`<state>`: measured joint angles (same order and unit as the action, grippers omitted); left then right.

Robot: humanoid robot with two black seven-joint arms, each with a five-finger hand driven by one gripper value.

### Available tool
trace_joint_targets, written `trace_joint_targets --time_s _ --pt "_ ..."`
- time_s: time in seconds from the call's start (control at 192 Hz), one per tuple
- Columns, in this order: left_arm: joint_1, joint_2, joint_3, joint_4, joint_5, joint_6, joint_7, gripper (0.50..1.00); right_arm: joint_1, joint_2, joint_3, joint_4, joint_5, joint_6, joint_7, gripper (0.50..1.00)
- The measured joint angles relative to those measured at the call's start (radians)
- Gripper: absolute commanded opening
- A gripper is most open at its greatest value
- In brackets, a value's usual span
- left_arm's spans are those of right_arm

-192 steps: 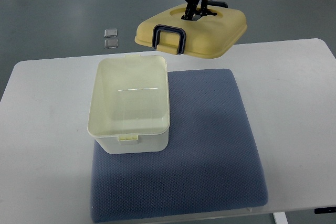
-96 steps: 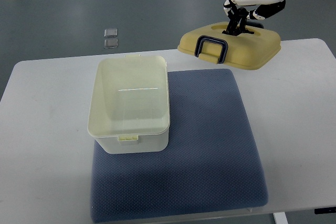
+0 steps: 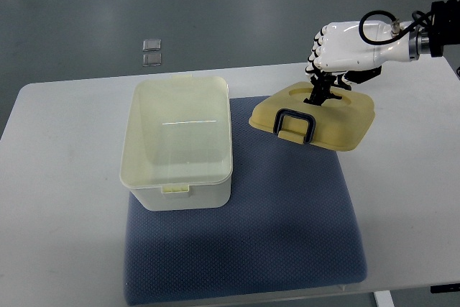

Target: Open white storage box with right hand

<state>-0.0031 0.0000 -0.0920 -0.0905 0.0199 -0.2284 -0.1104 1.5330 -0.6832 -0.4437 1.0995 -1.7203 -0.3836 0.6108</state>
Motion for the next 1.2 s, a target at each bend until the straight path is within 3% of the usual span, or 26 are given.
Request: trace_joint_targets --time_s 0.661,0.666,0.676,0.682,0.734,0.796,0.916,1.202 --pt "0.000 0.000 0.000 0.000 0.000 0.000 0.000 1.000 -0.160 0.027 0.006 -0.004 -0.035 -0.136 0.000 0.500" --pt "0.000 0.000 0.000 0.000 0.000 0.000 0.000 1.000 -0.161 0.027 0.006 -0.004 -0.035 -0.137 0.000 0.535" --pt "0.000 0.000 0.000 0.000 0.000 0.000 0.000 1.000 -0.162 0.027 0.007 -0.004 -0.035 -0.138 0.000 0.535" --pt "0.000 0.000 0.000 0.000 0.000 0.000 0.000 1.000 -0.162 0.028 0.008 -0.004 -0.035 -0.139 0.000 0.566" --pt "0.000 0.000 0.000 0.000 0.000 0.000 0.000 1.000 -0.169 0.029 0.014 -0.004 -0.035 -0.148 0.000 0.670" --pt "0.000 0.000 0.000 0.000 0.000 0.000 0.000 1.000 -0.185 0.032 0.028 -0.004 -0.029 -0.164 0.000 0.756" --pt "0.000 0.000 0.000 0.000 0.000 0.000 0.000 1.000 -0.216 0.036 0.063 -0.004 -0.024 -0.181 0.000 0.776" --pt "0.000 0.000 0.000 0.000 0.000 0.000 0.000 1.000 -0.226 0.042 0.095 -0.004 -0.018 -0.171 0.000 0.770"
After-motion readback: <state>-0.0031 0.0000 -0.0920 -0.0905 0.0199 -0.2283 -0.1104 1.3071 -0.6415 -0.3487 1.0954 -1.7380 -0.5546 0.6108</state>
